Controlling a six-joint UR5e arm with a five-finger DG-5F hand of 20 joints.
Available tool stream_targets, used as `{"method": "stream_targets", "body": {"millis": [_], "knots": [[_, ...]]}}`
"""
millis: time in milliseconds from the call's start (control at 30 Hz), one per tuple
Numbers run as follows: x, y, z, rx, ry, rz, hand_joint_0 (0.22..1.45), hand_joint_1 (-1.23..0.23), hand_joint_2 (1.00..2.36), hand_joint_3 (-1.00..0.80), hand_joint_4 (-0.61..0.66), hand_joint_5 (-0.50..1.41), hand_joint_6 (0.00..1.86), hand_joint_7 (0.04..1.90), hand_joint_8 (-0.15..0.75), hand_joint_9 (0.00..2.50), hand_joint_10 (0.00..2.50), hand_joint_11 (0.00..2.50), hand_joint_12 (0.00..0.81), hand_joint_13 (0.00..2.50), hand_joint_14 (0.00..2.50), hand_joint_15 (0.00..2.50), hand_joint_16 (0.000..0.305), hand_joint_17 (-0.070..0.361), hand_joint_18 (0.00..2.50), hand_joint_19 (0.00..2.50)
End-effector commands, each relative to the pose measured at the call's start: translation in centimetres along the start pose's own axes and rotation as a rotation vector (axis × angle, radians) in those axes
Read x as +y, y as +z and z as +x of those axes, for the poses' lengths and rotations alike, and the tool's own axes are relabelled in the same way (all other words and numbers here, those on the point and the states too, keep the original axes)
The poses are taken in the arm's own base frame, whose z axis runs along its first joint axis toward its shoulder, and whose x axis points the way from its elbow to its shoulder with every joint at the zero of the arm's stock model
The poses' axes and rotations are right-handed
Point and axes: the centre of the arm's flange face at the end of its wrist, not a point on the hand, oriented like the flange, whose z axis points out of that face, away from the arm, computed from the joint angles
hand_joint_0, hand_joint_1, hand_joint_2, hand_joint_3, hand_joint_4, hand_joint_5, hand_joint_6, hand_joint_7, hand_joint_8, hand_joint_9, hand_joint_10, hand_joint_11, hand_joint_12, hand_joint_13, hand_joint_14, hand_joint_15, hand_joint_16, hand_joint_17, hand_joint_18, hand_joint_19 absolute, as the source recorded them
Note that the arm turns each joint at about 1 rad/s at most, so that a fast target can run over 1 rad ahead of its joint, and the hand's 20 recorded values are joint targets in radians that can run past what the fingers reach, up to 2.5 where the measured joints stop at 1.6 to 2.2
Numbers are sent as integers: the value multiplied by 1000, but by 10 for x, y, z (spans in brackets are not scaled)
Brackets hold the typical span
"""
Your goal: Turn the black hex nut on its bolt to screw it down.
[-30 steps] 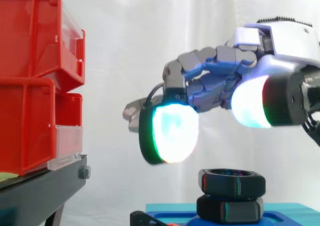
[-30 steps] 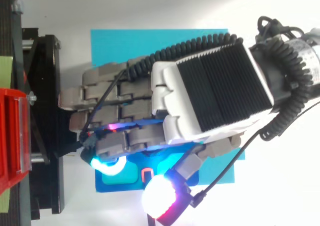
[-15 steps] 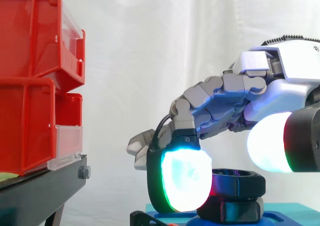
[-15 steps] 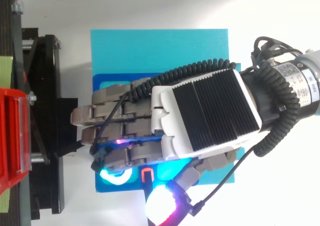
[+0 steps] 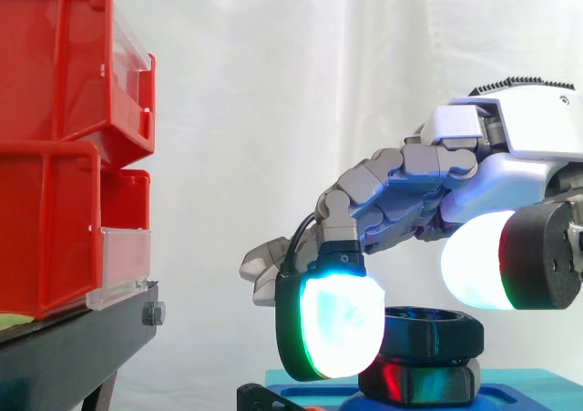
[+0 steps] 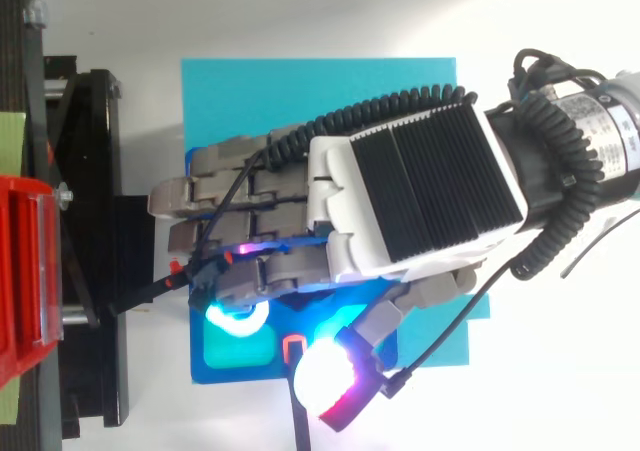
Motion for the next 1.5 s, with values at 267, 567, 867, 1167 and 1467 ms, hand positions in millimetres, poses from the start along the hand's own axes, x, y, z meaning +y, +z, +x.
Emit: {"method": "stream_targets", "body": {"millis": [267, 567, 867, 1167, 1467], "knots": [[-20, -11, -7, -2, -18, -1, 508, -441, 1000, -500, 231, -156, 735, 833, 321, 458, 7, 206, 361, 247, 0, 0, 55, 125, 325, 186], [-32, -19, -12, -5, -20, -2, 508, -442, 1000, -500, 234, -155, 732, 841, 320, 459, 5, 196, 360, 248, 0, 0, 55, 124, 325, 185], [-43, -24, -22, -39, -36, -53, 509, -442, 1000, -500, 241, -152, 715, 859, 321, 459, 5, 195, 361, 245, 0, 0, 55, 124, 322, 189], [-28, -12, -20, -50, -36, -63, 508, -442, 1000, -500, 245, -147, 682, 902, 320, 457, 5, 199, 361, 245, 0, 0, 55, 124, 325, 184], [2, 8, -15, -63, -34, -68, 510, -446, 1000, -500, 243, -145, 675, 912, 319, 460, 5, 201, 361, 243, 0, 0, 56, 125, 326, 195]]}}
